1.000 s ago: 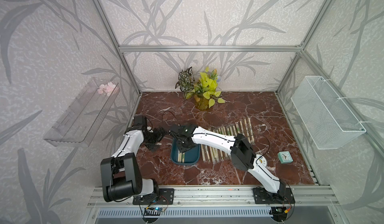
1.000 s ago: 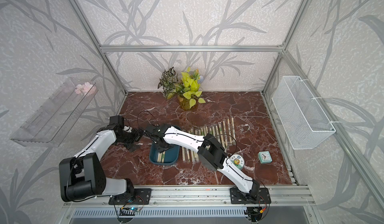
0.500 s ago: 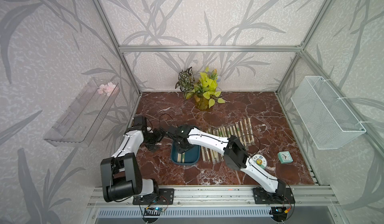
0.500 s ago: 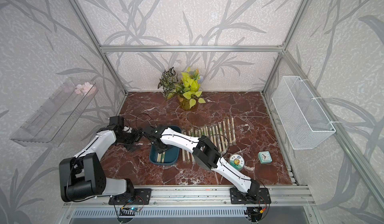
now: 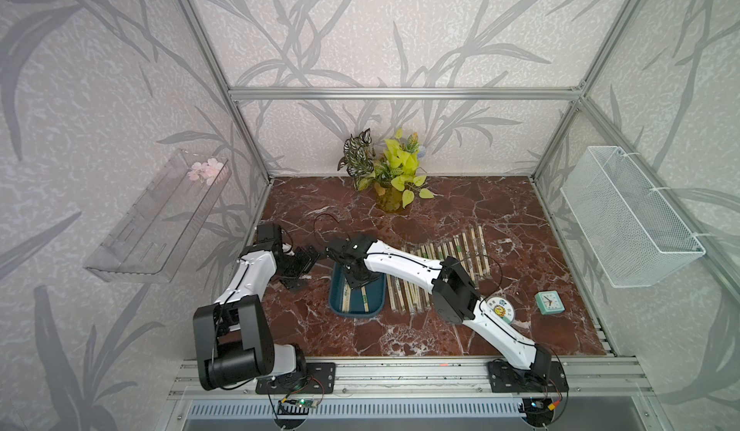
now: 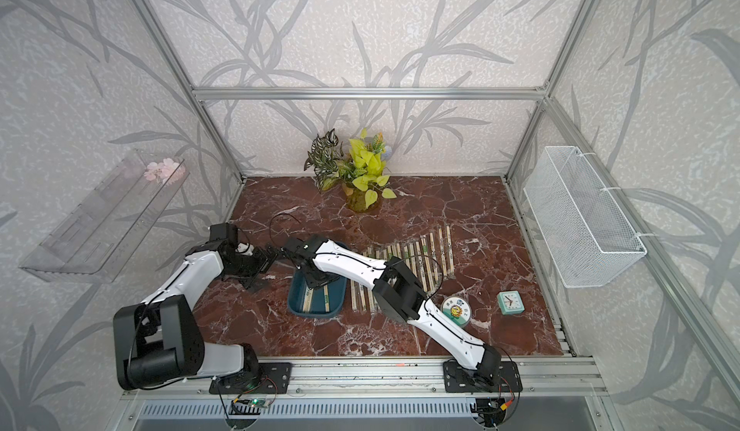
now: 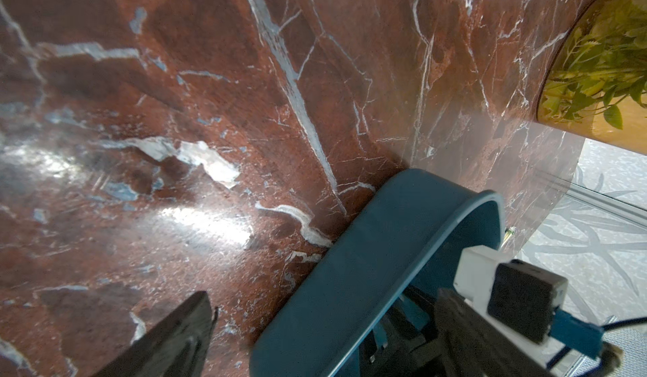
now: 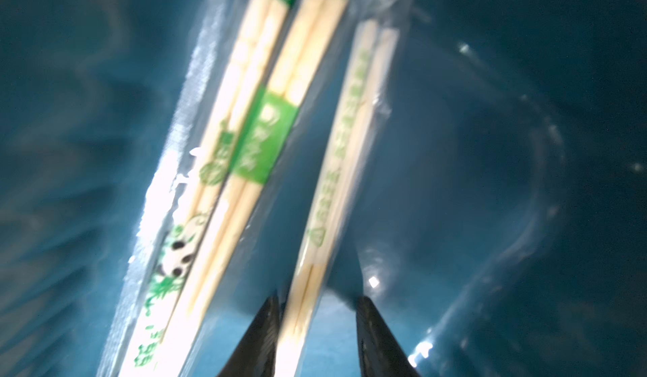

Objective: Take the paired disposable chopsticks out of the storage box
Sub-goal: Pick up the paired disposable chopsticks from the storage box.

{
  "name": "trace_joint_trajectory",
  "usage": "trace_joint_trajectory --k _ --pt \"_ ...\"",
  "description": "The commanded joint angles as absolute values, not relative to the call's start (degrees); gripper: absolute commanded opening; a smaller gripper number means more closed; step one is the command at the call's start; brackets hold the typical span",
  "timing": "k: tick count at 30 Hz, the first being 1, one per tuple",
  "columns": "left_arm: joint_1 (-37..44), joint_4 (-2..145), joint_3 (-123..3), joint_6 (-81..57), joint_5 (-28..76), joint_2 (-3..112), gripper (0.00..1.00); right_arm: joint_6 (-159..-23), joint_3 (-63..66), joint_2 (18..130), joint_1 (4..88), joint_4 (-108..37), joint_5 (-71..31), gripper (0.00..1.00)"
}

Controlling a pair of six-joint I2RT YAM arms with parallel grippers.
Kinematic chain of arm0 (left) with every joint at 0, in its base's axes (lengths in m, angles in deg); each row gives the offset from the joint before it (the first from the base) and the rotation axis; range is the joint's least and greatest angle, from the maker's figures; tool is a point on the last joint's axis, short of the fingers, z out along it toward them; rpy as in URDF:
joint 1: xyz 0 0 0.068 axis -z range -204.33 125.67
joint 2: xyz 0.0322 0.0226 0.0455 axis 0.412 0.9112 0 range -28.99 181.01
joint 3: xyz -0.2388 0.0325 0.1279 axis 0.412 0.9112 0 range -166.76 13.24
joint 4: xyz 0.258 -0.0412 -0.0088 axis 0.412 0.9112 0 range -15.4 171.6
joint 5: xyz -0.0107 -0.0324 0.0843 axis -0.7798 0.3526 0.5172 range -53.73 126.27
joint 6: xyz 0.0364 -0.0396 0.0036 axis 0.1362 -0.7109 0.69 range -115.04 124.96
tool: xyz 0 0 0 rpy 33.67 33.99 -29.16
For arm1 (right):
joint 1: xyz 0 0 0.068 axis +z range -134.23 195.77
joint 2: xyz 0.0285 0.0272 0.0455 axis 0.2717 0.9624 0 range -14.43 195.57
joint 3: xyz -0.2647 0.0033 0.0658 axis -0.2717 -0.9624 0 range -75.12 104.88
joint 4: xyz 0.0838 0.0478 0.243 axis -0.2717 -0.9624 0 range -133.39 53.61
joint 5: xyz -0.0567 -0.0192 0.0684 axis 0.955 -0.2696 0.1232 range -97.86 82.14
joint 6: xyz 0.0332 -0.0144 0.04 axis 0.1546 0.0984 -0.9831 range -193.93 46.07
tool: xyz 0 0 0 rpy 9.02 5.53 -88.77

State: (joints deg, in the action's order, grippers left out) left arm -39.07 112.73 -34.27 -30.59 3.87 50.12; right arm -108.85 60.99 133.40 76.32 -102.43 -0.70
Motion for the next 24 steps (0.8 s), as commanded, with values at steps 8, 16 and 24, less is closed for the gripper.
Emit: trace_joint_trajectory --k 8,16,24 --pt "-39.45 113.79 -33.31 -29.36 3.49 48.82 1.00 -109.59 64.34 138.03 75.35 -104.39 -4.85 0.35" --pt "-39.47 113.63 -33.59 -29.23 3.31 49.21 1.00 -109.70 64.80 137.17 75.27 -103.75 -6.54 0.13" --pt "-39.48 113.28 -34.22 -29.05 1.80 49.70 1.00 -109.85 64.41 132.69 74.79 -103.33 -6.58 0.06"
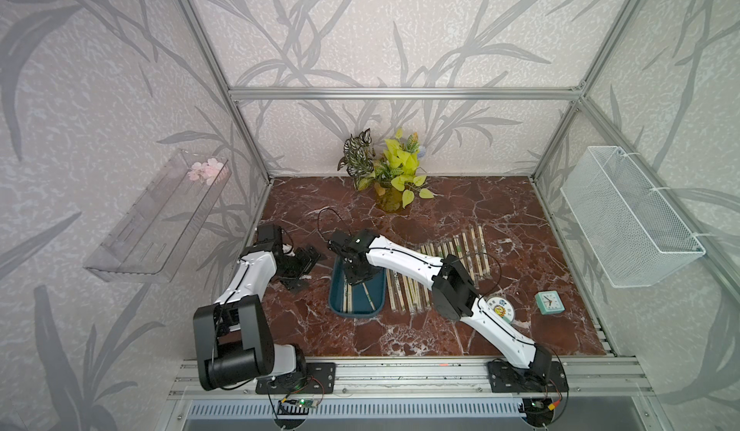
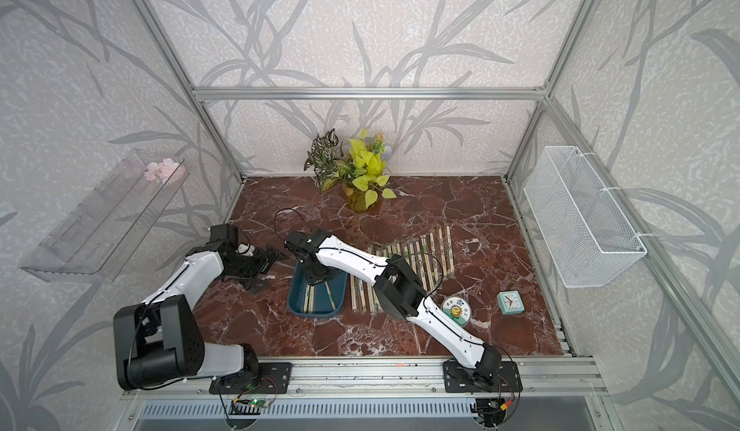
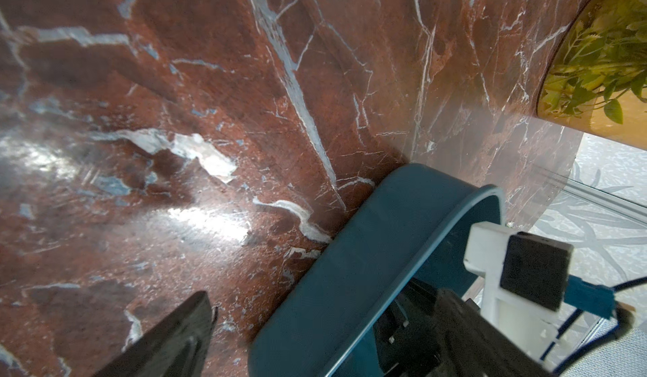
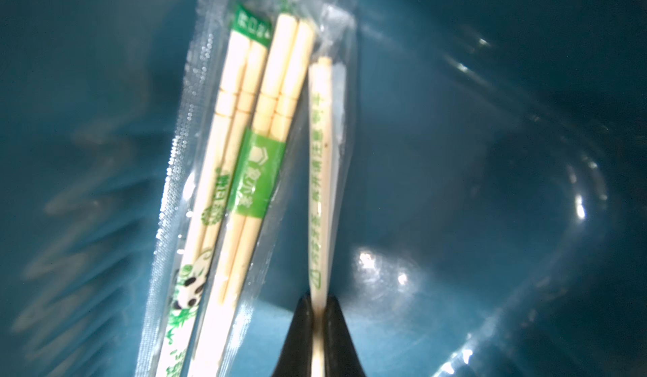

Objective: Take the paired disposable chopsticks out of the storage box
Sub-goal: Pick up the paired disposable chopsticks from the storage box.

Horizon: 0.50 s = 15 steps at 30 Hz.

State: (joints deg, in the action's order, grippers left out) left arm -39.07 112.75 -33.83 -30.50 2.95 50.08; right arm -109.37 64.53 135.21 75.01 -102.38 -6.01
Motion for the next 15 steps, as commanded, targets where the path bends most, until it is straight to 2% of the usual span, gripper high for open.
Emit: trace_joint_trajectory --k 1,15 --pt "-39.45 113.27 -34.44 -28.88 1.52 49.80 1.00 -110.04 64.37 131.99 74.77 -103.32 -6.59 0.06" --pt "-39.45 112.66 -35.90 -27.85 -1.21 49.51 1.00 -111.95 62.35 124.32 71.68 -102.56 -5.72 0.01"
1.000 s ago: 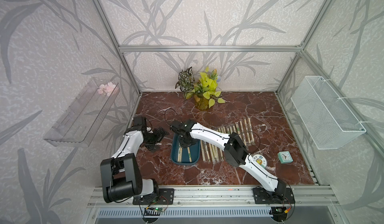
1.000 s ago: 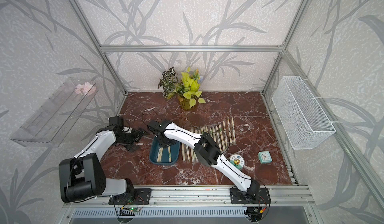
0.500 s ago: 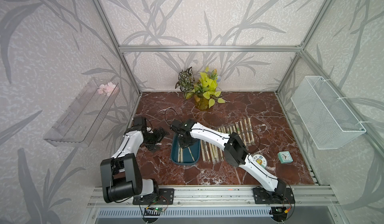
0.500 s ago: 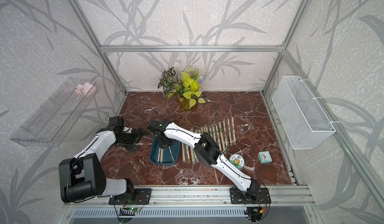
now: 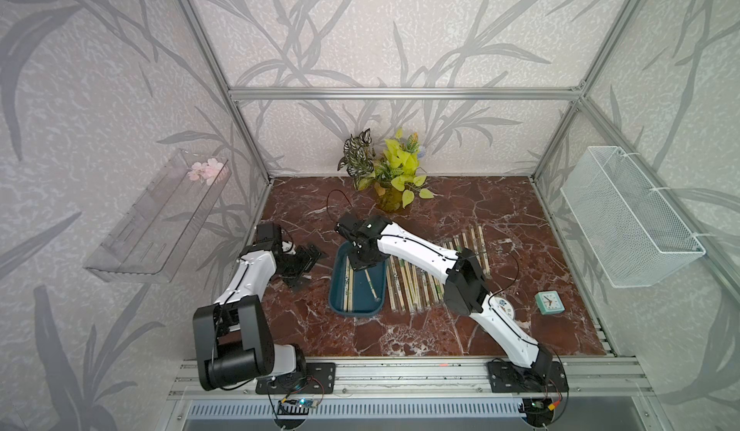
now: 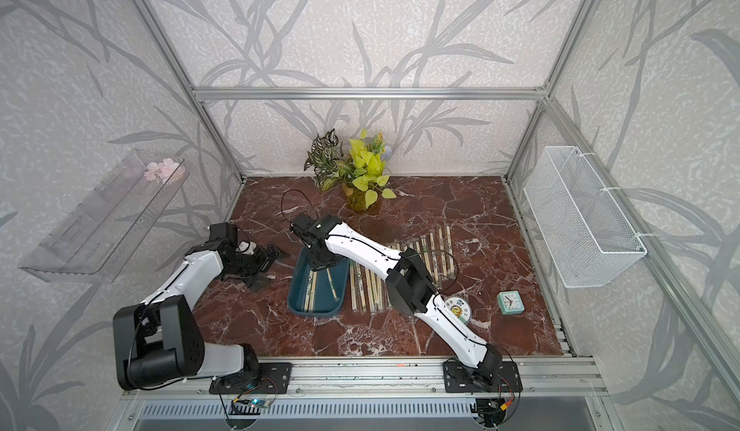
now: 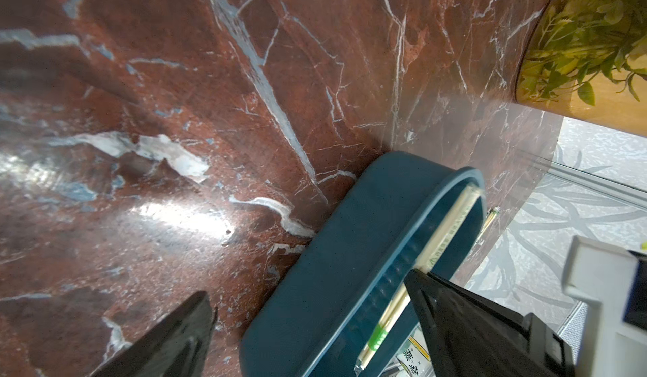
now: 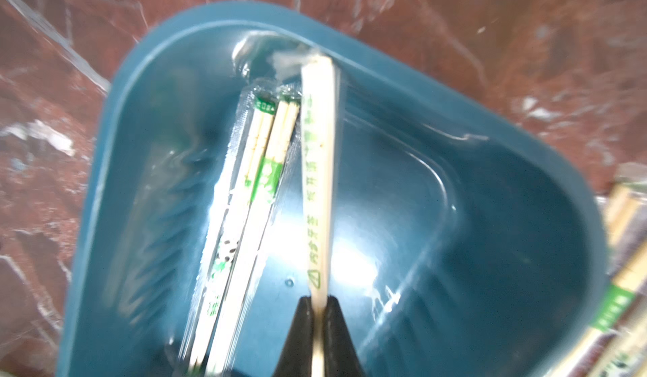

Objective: Take the paired disposable chopsticks out of the storage box
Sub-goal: Pick up the paired disposable chopsticks from the storage box, then place the paired disposable chopsticks at the center of the board.

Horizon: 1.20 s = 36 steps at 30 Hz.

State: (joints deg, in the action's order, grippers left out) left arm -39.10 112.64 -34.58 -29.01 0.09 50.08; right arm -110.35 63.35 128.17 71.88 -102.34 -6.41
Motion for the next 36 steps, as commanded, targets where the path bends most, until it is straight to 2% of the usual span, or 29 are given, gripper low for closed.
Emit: trace_joint_trajectory --k 1,9,17,25,36 --pt "-39.45 112.28 -35.74 -28.01 -1.66 49.46 1.00 -112.10 61.90 123.56 71.58 -102.05 -5.88 0.01" --pt "-38.88 110.43 -34.91 -30.03 -3.80 48.05 1.00 -113.71 56.20 116.70 69.54 -97.03 -7.86 0.01" --pt "-35.69 108.00 -34.15 -33.80 -3.46 46.37 1.00 -113.58 42.03 107.01 64.97 -89.98 -9.35 0.01" --pt "-28.56 105.96 -34.88 -38.52 -1.18 44.95 1.00 -112.58 22.54 95.56 56.42 -81.64 -10.93 0.01" --pt "-21.94 105.45 -39.47 -40.38 1.38 48.34 1.00 -101.20 13.26 89.89 40.84 -81.80 -7.21 0.01"
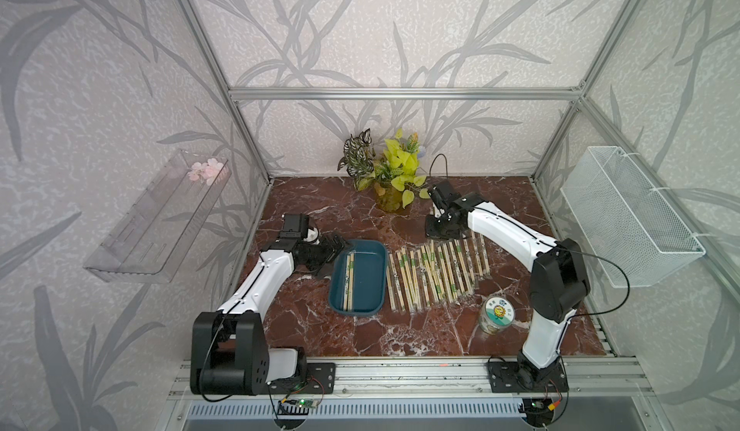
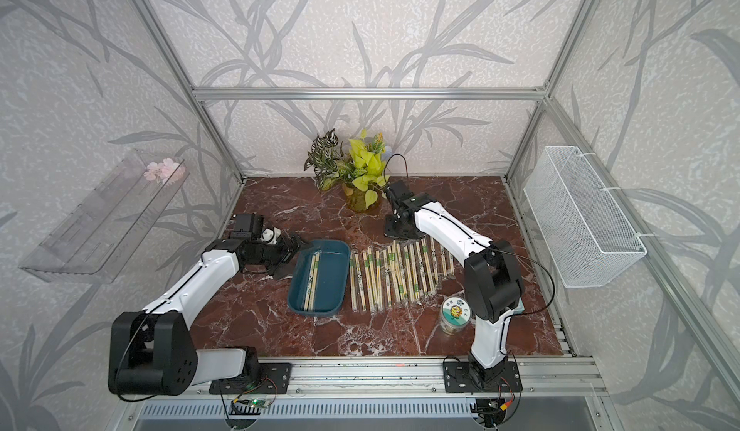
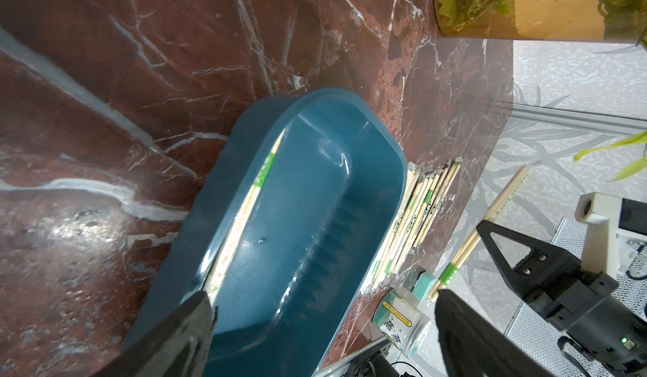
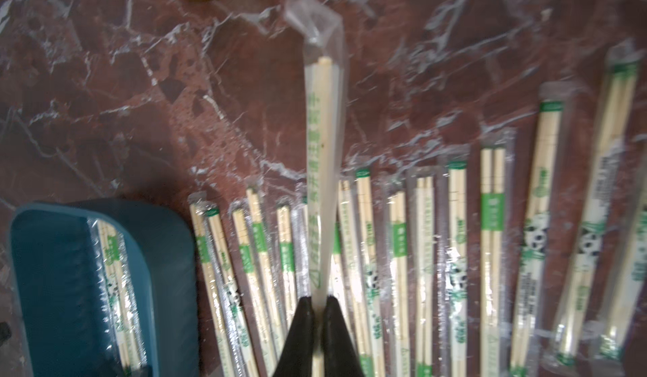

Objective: Take the paired disposable chopsticks out of the storage box
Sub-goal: Place the paired disposable chopsticks at the center of the board.

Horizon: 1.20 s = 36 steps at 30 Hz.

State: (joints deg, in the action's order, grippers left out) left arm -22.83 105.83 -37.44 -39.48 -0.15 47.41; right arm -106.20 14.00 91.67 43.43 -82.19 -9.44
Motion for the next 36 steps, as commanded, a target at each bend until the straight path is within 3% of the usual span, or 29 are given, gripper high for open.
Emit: trace_joint_trajectory --k 1,12,24,36 --pt "-21.53 105.32 -39.78 -40.47 1.60 48.53 1.00 -99.87 13.12 90.13 39.27 -82.10 -6.27 0.00" --pt "-20.51 106.47 -41.08 -40.50 3.14 49.32 1.00 -89.98 16.08 96.96 27.56 -84.92 3.85 0.00" --pt "-20.53 106.85 -42.05 -40.39 3.98 50.09 1.00 -84.38 17.43 102.83 25.56 -86.10 13.64 0.00" --pt "-20.51 107.62 -42.92 -39.65 4.01 51.09 1.00 -84.33 16.06 105.79 24.95 -85.43 13.70 0.00"
